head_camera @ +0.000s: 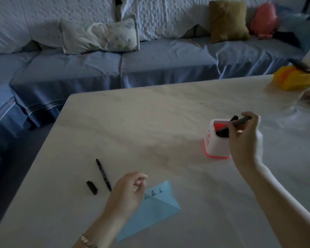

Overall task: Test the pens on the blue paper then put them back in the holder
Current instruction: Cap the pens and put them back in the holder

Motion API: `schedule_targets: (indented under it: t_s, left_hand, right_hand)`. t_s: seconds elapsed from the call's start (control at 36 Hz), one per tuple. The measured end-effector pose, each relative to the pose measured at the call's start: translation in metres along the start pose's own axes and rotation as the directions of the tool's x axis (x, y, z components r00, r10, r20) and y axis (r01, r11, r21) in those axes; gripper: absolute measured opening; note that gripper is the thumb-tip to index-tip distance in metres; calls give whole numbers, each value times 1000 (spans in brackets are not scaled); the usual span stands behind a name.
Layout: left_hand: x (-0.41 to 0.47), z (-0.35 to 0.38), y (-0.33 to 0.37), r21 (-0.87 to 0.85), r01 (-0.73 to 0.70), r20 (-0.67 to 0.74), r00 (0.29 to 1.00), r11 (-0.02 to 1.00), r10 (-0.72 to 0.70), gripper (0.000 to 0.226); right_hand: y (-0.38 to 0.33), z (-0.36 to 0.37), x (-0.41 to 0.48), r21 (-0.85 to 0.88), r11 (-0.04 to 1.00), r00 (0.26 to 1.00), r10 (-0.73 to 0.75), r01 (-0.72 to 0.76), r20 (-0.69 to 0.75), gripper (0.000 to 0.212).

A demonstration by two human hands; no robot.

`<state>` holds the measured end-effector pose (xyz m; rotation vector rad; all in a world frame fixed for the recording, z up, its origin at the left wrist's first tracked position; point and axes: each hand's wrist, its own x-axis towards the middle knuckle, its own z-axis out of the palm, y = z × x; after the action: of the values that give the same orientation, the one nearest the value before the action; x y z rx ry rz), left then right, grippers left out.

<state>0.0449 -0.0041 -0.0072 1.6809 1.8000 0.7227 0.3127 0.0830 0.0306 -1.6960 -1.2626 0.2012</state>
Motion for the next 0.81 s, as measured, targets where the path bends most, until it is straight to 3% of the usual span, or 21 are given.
schedule_targets:
  t_s: [0.08,0.28,0.39,0.47,0.56,0.64,0.72,0.81]
  left_hand:
    - [1,-4,-3,-2,19,-5,1000,1000,-19,15]
    - [1,-16,-26,-14,97,-26,995,995,-98,12]
    - [0,-26,-50,74,150,-125,982,986,-140,15]
    - [2,-38,-68,148,236,-235,952,960,-198,20]
    - [5,-49,-88,171,348,-286,913,922,-292,27]
    - [5,-56,-100,110,458,-259,870,882,-419,33]
    - [6,-58,-102,91,483,-198,866,871,-459,35]
    - [11,-57,-104,90,466,-159,879,880,-450,34]
  right_hand:
    - [-1,7,-2,-91,995,999,39,-36,23,33]
    - [7,11,2,-136,989,996,-47,58,82,25]
    - [11,9,0,-262,957,990,-108,128,88,20]
    - [8,9,-5,-331,921,978,-177,204,108,33]
    - [-7,15,-20,-272,911,950,-294,311,102,30]
    - [-27,28,-40,-168,854,869,-475,493,138,23]
    - [-47,50,-66,-37,833,807,-523,552,276,15]
    - [-65,72,-93,27,853,737,-465,521,490,14]
